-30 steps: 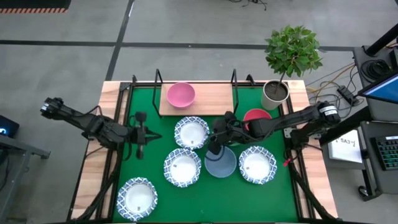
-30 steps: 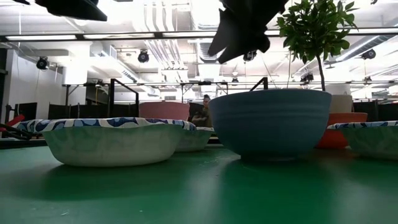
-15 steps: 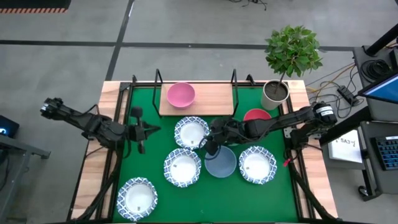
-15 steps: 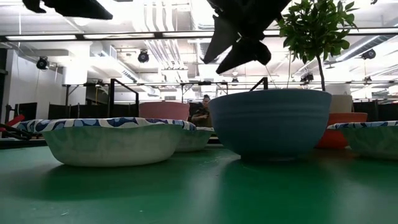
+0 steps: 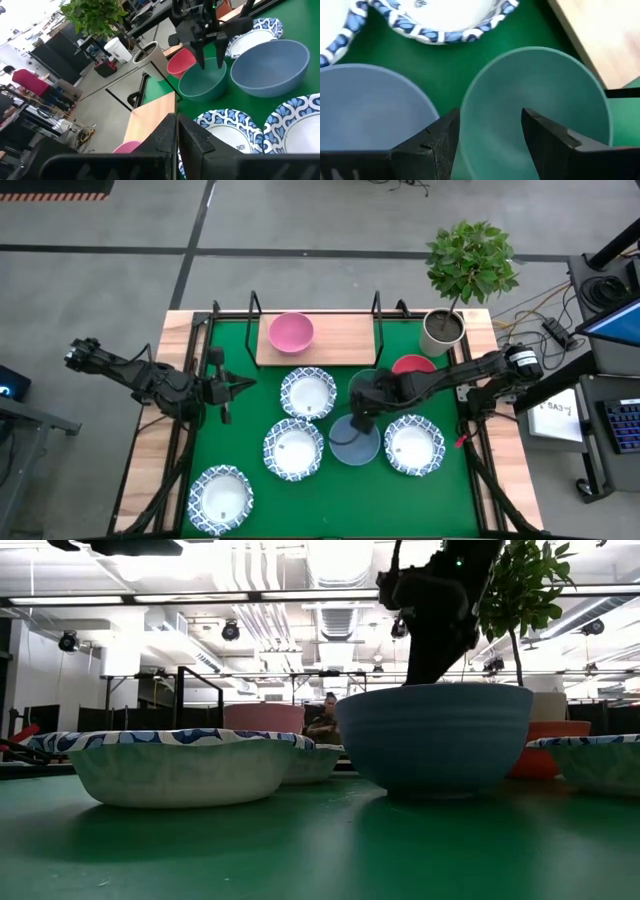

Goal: Place and stack bowls onto a shelf
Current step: Stack the green bowl on top of the pink bowl on the shelf

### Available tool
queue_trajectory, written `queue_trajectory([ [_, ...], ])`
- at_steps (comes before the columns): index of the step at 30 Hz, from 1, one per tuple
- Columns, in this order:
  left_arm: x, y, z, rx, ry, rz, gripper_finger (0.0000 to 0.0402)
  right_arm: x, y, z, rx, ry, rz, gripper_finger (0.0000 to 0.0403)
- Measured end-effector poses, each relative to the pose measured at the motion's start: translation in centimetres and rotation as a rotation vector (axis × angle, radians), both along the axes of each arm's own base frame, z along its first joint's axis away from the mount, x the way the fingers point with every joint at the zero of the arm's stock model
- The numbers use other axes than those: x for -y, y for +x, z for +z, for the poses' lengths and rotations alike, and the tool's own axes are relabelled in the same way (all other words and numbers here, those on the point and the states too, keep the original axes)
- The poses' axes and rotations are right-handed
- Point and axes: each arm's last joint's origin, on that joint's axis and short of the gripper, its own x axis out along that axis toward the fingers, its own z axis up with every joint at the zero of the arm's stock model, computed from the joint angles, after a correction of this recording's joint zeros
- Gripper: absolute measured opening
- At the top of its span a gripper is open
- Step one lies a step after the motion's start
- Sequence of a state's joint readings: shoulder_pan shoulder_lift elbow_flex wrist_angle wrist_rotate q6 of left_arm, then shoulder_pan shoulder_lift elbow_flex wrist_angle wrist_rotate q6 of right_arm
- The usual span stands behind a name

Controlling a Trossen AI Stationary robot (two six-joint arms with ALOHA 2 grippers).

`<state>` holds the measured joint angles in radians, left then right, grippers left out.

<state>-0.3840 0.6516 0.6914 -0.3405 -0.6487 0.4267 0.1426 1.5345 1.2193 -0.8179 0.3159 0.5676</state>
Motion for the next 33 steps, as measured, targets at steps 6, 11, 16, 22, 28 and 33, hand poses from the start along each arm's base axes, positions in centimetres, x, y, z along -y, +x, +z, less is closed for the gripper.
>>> queue_trajectory([
  [6,0.0,0.0,0.0,-0.001,0.0,0.0,0.0,0.0,0.4,-0.2,0.047,-0.032,-0.004,0.0201],
  [11,0.0,0.0,0.0,-0.002,0.0,0.0,0.0,0.1,1.0,-1.6,0.105,-0.059,-0.023,0.0201],
  [16,0.0,0.0,0.0,-0.004,0.001,0.0,0.0,0.2,1.3,-3.1,0.088,-0.051,-0.065,0.0201],
  [22,0.0,0.0,-0.1,-0.008,0.002,-0.001,0.0,0.2,1.6,-4.1,0.069,-0.052,-0.092,0.02],
  [28,0.0,0.0,-0.1,-0.006,0.001,0.0,0.0,0.2,1.8,-4.8,0.056,-0.063,-0.103,0.0201],
  [33,0.0,0.0,-0.1,-0.005,0.001,0.0,0.0,0.3,1.9,-4.9,0.065,-0.064,-0.112,0.0201],
])
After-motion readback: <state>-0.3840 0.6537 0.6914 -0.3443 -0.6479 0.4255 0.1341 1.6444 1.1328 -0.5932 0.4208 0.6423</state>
